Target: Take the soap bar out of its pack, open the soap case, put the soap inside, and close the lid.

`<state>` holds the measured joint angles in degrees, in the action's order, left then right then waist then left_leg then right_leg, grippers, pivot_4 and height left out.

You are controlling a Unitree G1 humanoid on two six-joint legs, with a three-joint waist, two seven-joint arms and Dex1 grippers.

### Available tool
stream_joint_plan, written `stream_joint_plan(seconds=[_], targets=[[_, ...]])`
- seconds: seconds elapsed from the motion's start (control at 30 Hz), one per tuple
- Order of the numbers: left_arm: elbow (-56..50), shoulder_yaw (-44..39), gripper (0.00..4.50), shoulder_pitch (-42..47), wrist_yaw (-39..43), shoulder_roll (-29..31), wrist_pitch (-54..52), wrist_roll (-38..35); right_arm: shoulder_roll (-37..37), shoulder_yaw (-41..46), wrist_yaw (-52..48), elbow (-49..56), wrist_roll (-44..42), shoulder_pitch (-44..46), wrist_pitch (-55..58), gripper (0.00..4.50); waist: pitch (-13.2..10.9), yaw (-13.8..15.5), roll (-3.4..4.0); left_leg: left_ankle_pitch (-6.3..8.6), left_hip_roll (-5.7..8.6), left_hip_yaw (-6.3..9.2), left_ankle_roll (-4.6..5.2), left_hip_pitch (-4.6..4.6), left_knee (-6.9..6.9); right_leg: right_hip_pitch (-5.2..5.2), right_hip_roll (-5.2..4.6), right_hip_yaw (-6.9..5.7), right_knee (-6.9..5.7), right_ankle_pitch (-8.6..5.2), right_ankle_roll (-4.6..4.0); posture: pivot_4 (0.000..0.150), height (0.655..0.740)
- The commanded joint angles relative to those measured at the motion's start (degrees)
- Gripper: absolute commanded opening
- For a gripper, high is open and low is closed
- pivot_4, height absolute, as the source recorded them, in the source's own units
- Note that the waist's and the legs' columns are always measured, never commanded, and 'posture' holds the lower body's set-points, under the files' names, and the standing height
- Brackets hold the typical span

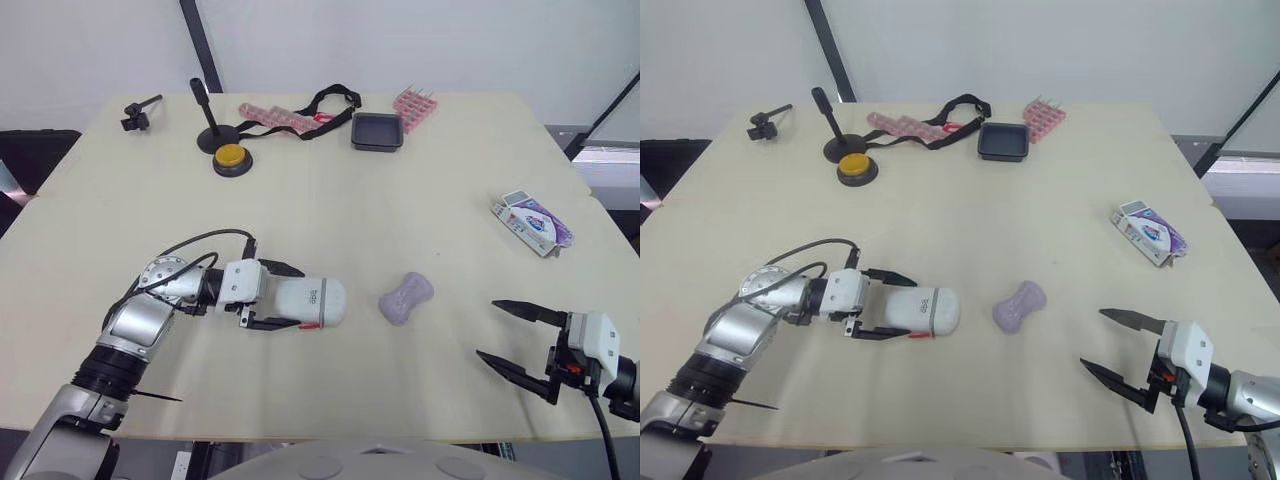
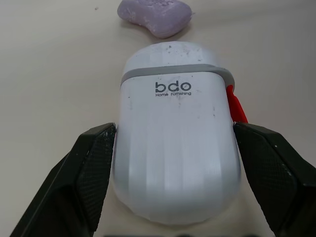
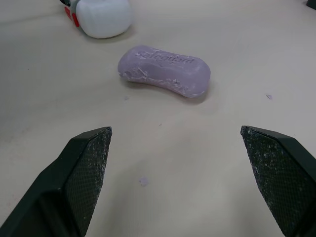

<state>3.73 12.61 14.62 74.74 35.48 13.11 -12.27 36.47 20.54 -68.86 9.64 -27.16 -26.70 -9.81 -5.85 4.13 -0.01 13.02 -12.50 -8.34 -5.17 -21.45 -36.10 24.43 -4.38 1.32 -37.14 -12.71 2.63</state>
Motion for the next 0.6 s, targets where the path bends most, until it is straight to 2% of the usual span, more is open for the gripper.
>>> stream_joint_plan(seconds=[0.03,0.6], targets=[[0.93,0.65,3.43,0.03,0.00,0.11,0.74,0.85,1.23,1.07,-0.41,0.51,-0.40,-0.27,-0.96,4.50,0.00,0.02,0.00,0.00,0.00,0.00,0.00,0.00,0.00,-0.02,-0.01,0.00,0.00,0.00,0.00,0.150,0.7291],[5.21,0.34,3.43,-0.02,-0.74,0.09,1.93,1.06,2.10,0.43,-0.78,-0.79,-0.26,0.98,-1.01,4.50,0.02,-0.11,0.02,0.00,0.00,-0.01,0.00,0.01,0.05,-0.04,0.00,0.01,0.01,0.00,0.01,0.150,0.7291]])
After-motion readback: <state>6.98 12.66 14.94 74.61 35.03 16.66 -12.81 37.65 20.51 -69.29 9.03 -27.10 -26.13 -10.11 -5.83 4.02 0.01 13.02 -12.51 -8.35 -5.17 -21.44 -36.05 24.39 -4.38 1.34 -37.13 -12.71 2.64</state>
